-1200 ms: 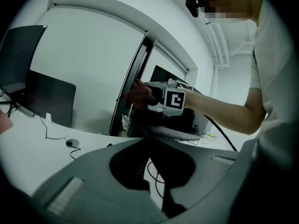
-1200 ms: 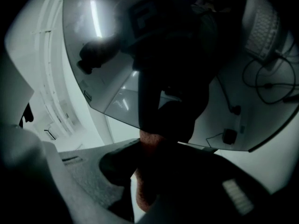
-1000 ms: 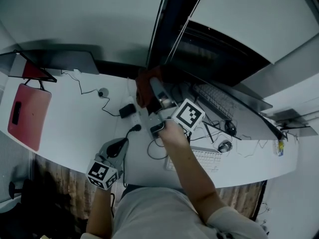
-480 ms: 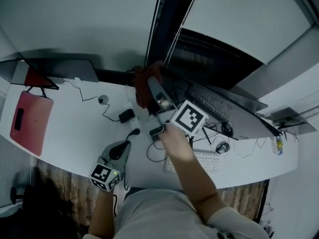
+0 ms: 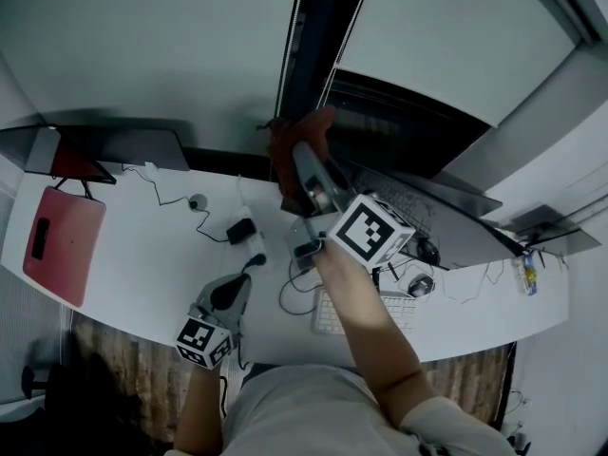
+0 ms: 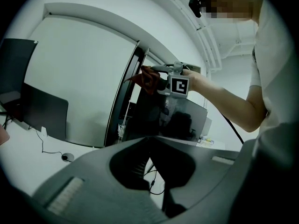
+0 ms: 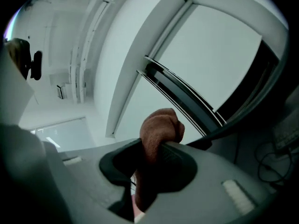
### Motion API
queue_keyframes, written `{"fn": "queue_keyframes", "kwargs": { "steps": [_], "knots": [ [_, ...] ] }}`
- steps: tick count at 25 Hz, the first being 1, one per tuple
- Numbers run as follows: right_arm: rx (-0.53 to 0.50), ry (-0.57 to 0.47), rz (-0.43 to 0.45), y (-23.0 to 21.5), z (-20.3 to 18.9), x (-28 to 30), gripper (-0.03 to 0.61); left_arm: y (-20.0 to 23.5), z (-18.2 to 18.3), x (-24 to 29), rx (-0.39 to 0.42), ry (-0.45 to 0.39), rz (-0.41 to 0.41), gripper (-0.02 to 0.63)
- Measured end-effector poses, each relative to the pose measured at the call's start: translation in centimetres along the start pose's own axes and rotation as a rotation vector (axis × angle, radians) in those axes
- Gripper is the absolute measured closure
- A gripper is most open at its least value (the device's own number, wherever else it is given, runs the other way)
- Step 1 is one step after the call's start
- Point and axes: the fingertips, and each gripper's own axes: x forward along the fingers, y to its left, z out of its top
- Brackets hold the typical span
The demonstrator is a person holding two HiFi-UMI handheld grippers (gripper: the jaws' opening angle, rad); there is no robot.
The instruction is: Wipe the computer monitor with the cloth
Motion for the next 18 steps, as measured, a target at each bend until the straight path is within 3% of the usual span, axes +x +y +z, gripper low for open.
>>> {"fn": "queue_keyframes", "kwargs": {
  "steps": [18],
  "knots": [
    [-0.331,0.104,-0.261,-4.4,2.0,-4.2,0.486,-2.0,-0.2,1.7,0.007,-0.004,-0.041,0.604]
  ]
}}
